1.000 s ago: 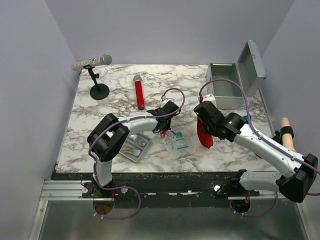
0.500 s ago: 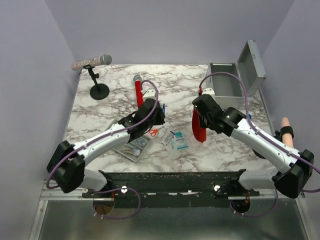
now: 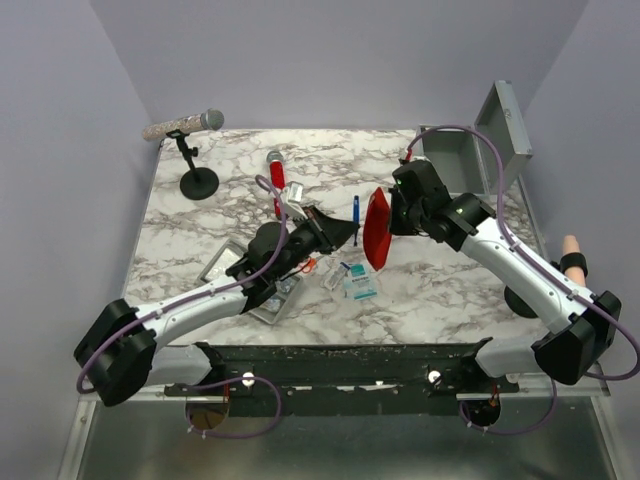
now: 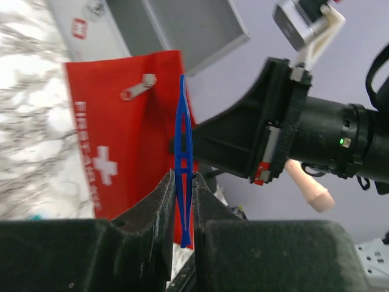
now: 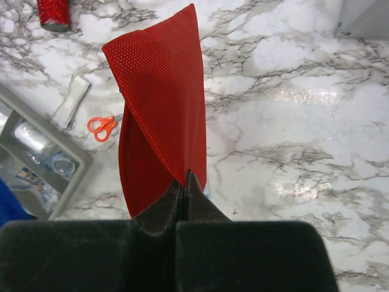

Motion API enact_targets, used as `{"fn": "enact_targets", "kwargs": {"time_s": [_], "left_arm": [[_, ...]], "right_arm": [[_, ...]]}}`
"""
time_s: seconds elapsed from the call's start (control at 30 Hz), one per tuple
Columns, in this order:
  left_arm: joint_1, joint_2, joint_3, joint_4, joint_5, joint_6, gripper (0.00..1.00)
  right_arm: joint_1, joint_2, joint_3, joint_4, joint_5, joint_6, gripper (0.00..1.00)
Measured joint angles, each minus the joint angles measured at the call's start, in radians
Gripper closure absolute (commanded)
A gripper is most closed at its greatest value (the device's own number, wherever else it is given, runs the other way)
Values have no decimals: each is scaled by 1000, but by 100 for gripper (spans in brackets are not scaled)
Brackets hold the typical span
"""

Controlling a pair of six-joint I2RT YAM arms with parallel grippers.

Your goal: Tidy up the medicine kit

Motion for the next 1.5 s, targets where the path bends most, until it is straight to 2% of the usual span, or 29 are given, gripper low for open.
{"fn": "enact_targets", "kwargs": {"time_s": [0.2,0.33,0.6,1.0,1.1,1.23,1.33,1.5], "left_arm": [[-27,149,75,116,124,-6,81],[-30,179,84,133,167,-12,82],[-30,189,71,117,168,-19,82],[-30,299,94,36,138,-29,82],[-30,316,138,11,113,-17,70],[-29,328,211,-26,90,2,45],[-29,328,249,-53,79,18,38],[-29,273,254,-157,64,64,33]], "right_arm": [[0,8,10,-4,-41,18,99],[0,7,11,-9,-40,18,99],[0,4,11,-11,-40,18,99],[0,-15,11,-10,-41,18,99],[0,-22,11,-8,-41,18,99],[0,-26,11,-8,-42,18,99],[0,-31,10,-8,-42,17,99],[0,-33,6,-8,-39,14,99]]}}
